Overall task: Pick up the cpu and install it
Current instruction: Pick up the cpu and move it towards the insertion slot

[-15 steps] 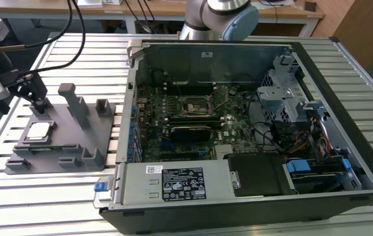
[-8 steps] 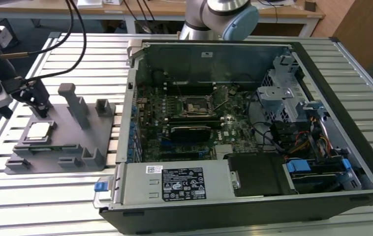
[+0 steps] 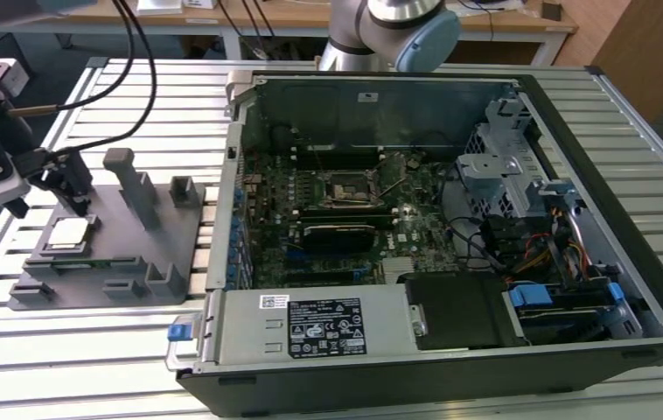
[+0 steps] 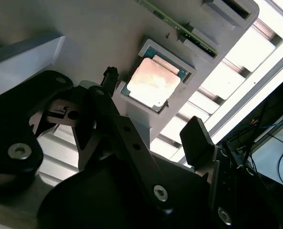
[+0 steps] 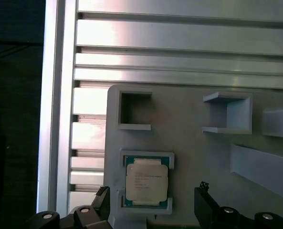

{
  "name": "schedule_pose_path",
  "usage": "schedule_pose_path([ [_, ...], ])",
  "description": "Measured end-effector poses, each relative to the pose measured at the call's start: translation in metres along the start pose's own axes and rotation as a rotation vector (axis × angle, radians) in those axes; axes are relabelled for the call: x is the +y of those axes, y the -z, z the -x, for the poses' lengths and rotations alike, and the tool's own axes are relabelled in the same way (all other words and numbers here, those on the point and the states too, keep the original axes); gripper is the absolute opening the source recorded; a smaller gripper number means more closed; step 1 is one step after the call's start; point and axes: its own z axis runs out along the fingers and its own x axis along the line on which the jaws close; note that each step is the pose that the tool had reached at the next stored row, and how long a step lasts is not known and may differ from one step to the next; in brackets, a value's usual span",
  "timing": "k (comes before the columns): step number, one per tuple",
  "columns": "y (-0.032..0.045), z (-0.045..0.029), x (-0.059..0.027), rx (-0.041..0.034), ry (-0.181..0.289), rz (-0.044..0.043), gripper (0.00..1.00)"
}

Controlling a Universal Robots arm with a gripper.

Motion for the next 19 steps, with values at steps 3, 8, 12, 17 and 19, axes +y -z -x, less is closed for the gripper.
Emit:
schedule_pose_path([
  [3, -0.0054, -0.0007, -0.0001, -0.0004, 0.0, 0.0, 0.79],
  [8, -0.0112, -0.0025, -0.0004, -0.0031, 0.002, -0.0001, 0.79],
  [12, -0.0159, -0.0039, -0.0009, -0.0059, 0.002, -0.0001, 0.79],
  [17, -0.024, -0.0052, -0.0011, -0.0059, 0.003, -0.0005, 0.79],
  [19, -0.0276, -0.0054, -0.0012, -0.0059, 0.003, -0.0004, 0.79],
])
